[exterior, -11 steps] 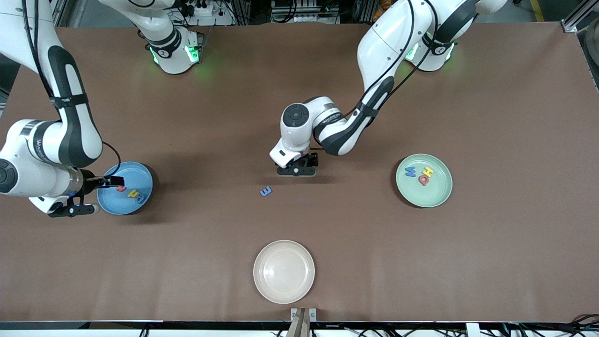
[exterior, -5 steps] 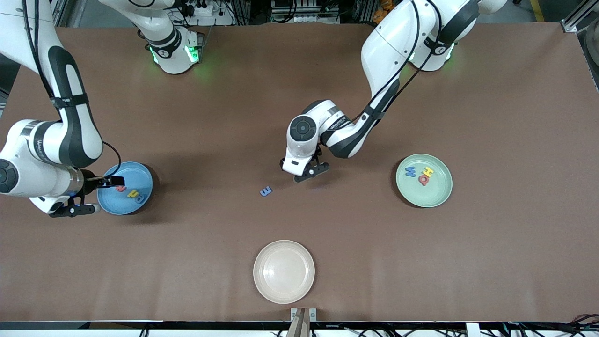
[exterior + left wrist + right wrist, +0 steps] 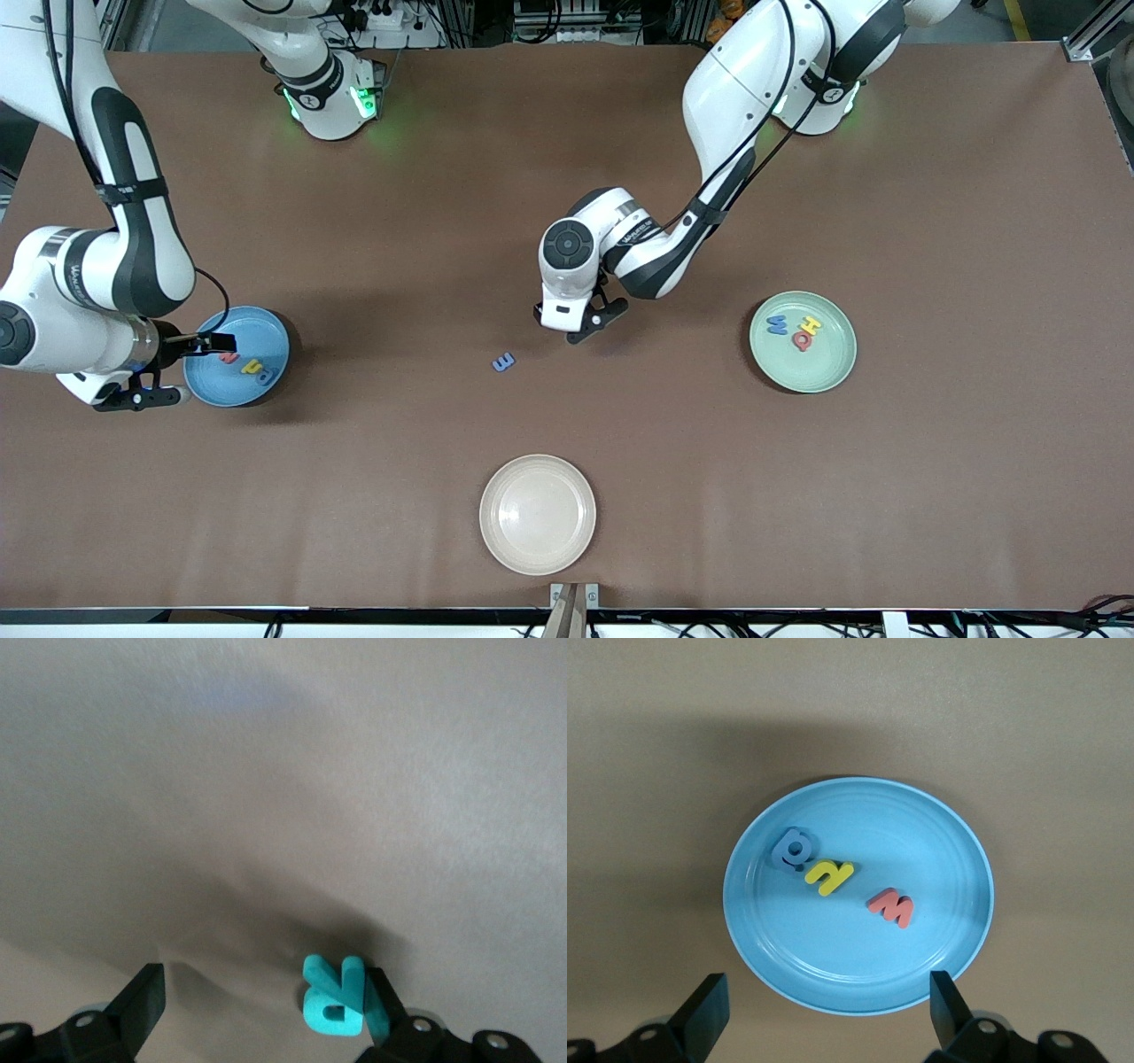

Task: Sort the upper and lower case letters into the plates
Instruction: 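Lower the left gripper and grasp the teal capital R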

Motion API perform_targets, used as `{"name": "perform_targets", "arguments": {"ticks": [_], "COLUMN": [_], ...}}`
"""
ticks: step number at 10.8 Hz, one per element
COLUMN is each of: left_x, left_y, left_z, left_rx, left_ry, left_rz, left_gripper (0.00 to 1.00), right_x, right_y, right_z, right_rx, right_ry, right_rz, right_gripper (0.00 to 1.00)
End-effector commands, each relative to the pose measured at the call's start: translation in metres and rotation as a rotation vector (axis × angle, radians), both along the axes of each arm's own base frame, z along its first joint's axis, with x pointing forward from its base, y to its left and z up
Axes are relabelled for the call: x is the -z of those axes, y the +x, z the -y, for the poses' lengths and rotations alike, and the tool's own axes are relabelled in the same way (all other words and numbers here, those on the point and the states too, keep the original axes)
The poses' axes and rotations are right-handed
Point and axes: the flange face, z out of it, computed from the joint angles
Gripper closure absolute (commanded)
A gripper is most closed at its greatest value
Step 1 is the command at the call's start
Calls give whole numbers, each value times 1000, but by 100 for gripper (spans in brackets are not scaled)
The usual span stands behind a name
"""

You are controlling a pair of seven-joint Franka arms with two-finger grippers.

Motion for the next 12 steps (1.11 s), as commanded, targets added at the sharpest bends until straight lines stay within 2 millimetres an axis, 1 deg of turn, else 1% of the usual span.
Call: {"name": "perform_targets", "arguments": {"ticks": [1, 3, 4, 10, 11, 12], "left_x": [-1, 1, 0, 6, 6, 6], "left_y": [5, 7, 11, -2, -2, -2], "left_z": [1, 3, 7, 22, 22, 22], "left_rx": [-43, -59, -78, -161, -161, -163], "left_ry": [13, 10, 3, 4, 4, 2], "left_rz": [-9, -7, -3, -3, -3, -3], "left_gripper": [14, 14, 14, 14, 21, 34], "right_x": [0, 0, 1, 2, 2, 2], "right_y": [1, 1, 1, 2, 2, 2], "right_z": [-1, -2, -2, -2, -2, -2], "right_rx": [-11, -12, -12, -13, -13, -13], "right_ry": [9, 9, 10, 9, 9, 9], "right_rz": [3, 4, 2, 8, 8, 8], "right_gripper": [0, 0, 0, 0, 0, 0]}}
